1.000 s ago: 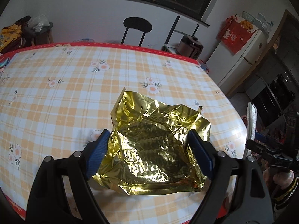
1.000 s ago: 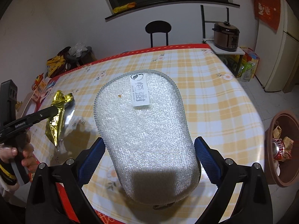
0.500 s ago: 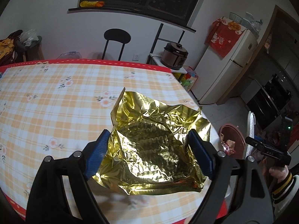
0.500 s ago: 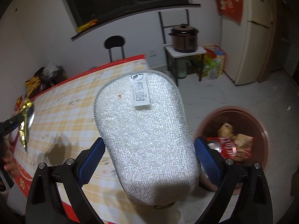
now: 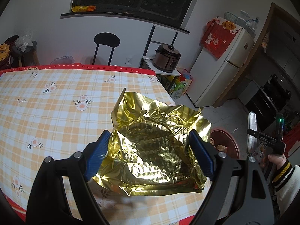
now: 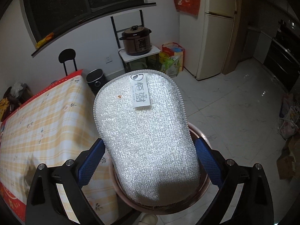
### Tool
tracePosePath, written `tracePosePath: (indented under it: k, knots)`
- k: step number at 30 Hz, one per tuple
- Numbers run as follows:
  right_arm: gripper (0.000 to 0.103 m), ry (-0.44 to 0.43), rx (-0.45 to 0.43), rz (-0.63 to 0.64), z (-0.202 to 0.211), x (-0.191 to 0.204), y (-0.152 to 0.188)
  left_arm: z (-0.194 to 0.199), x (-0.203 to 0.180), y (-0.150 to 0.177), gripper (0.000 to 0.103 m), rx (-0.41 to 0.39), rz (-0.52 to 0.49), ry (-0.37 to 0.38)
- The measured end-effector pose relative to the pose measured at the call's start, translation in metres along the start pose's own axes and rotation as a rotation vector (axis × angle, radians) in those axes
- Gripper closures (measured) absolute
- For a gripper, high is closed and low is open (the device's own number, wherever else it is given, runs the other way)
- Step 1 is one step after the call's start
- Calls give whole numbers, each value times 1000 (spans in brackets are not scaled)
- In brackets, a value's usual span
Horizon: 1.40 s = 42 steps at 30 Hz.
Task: Collect trash
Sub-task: 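Carry the sponge over the brown bin and open the right gripper while the left holds the foil, then move the left gripper over the brown bin and release the gold foil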
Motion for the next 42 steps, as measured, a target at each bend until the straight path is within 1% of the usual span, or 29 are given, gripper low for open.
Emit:
tracePosePath:
  k: [2, 7, 11, 15, 20, 25, 31, 35, 37, 38, 42]
  knots:
    - [5, 14, 2, -16, -3, -6, -4, -1, -4, -1, 19, 0, -5, -2]
    - [5, -6, -17, -82, 1, -14, -14, -8, -18, -9, 19, 3, -36, 10]
    - [5, -13, -42, -76, 15, -17, -15, -21, -39, -15, 19, 15, -73, 39]
    - [5, -17, -79, -95, 39, -28, -17, -40, -78, -22, 19, 32, -131, 87]
    - [5, -23, -119, -136, 73, -55, -9, -82, -152, -23, 18, 77, -235, 181]
    - [5, 8, -137, -179, 101, -97, 12, -133, -228, -5, 18, 157, -326, 261]
    - [5, 53, -140, -257, 117, -145, 39, -184, -298, 17, 17, 231, -398, 315]
    - [5, 78, -131, -296, 119, -168, 54, -206, -325, 27, 17, 263, -424, 330]
    - [5, 84, -128, -308, 120, -175, 59, -212, -337, 27, 9, 263, -430, 347]
    - [5, 87, -127, -313, 122, -177, 60, -211, -342, 26, 7, 255, -430, 355]
    - [5, 92, -138, -324, 130, -182, 64, -203, -349, 17, 7, 233, -437, 367]
Point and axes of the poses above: each gripper's, at about its wrist camera, not at the fingertips, and z roughly against the way its jaws point, x to its left, y to its underside, the point moved 8 cm from there along -z, roughly the way its jaws point, and after that the axes turned 9 degrees about y, right-handed, at the moved point
